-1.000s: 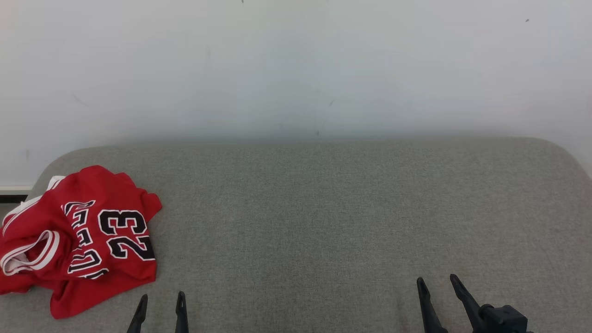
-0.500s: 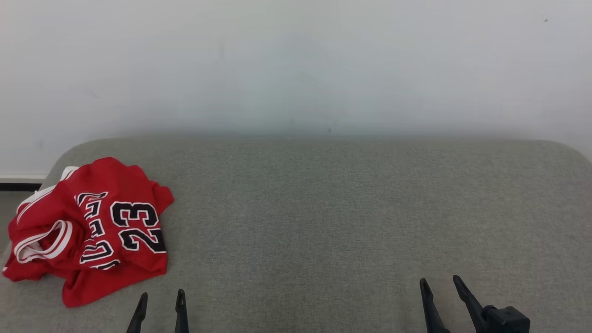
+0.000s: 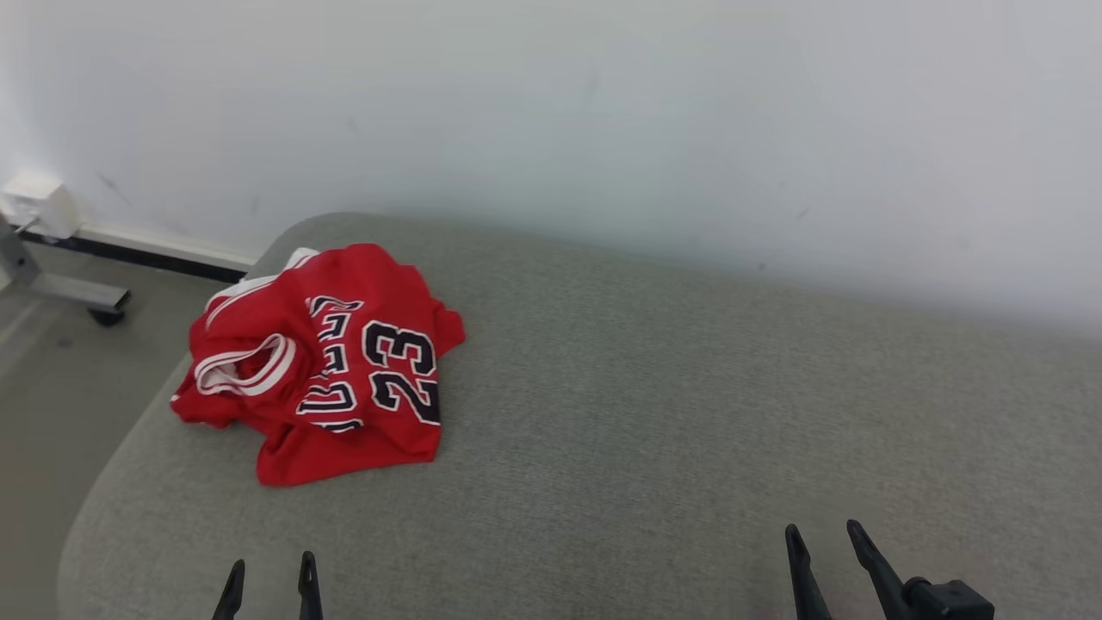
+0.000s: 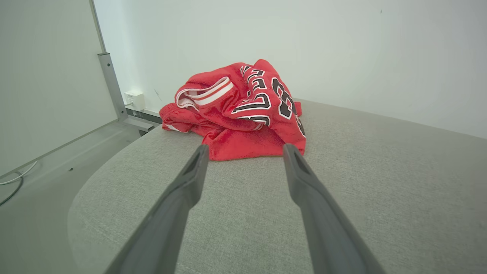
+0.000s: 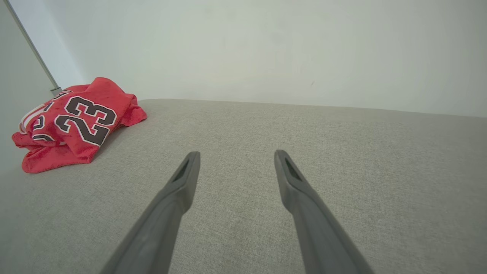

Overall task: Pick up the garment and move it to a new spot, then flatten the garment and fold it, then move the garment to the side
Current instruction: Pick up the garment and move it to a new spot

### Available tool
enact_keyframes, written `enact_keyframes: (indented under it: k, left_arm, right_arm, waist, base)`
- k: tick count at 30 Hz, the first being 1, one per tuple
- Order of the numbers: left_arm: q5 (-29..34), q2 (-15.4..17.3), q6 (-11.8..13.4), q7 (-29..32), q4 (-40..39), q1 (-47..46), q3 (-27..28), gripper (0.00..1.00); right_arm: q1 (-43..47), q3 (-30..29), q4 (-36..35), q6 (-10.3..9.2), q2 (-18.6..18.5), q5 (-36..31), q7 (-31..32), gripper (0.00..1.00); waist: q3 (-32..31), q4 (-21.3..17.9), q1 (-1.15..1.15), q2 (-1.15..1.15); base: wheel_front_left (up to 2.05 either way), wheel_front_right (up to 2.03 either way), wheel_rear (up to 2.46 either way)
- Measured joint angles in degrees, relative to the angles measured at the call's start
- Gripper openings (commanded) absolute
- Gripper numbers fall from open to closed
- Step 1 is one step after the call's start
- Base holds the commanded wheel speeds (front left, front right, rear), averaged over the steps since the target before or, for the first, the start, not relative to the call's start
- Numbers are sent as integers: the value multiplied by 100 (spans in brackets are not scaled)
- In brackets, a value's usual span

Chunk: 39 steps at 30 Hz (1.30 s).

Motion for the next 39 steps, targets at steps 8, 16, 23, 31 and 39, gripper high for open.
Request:
enact_keyframes:
  k: [8, 16, 23, 31, 39]
  left_arm:
    - [12, 34, -1, 0, -59, 126, 154, 100]
    - [10, 20, 29, 0, -216, 211, 224, 100]
    - [-55, 13, -12, 0, -219, 193, 319, 100]
    - [-343, 59, -236, 313, 275, -235, 190, 100]
    - [-840, 226, -403, 1495, 956, -2134, 43, 100]
  right_arm:
    - [-5, 103, 68, 0, -1, 73, -31, 100]
    - [-214, 303, 205, 0, 4, 79, -36, 100]
    - [-313, 338, 292, 0, 3, 103, -82, 100]
    - [-197, 199, 280, 0, 2, 144, -156, 100]
    - [-270, 222, -77, 0, 3, -102, 64, 100]
  waist:
    - [-9, 800, 0, 0]
    - [98, 1237, 0, 0]
    - [124, 1264, 1, 0]
    - [95, 1229, 1, 0]
    - [426, 1187, 1, 0]
  base:
    - [0, 0, 0]
    - [0, 0, 0]
    - [0, 0, 0]
    - [0, 0, 0]
    - [0, 0, 0]
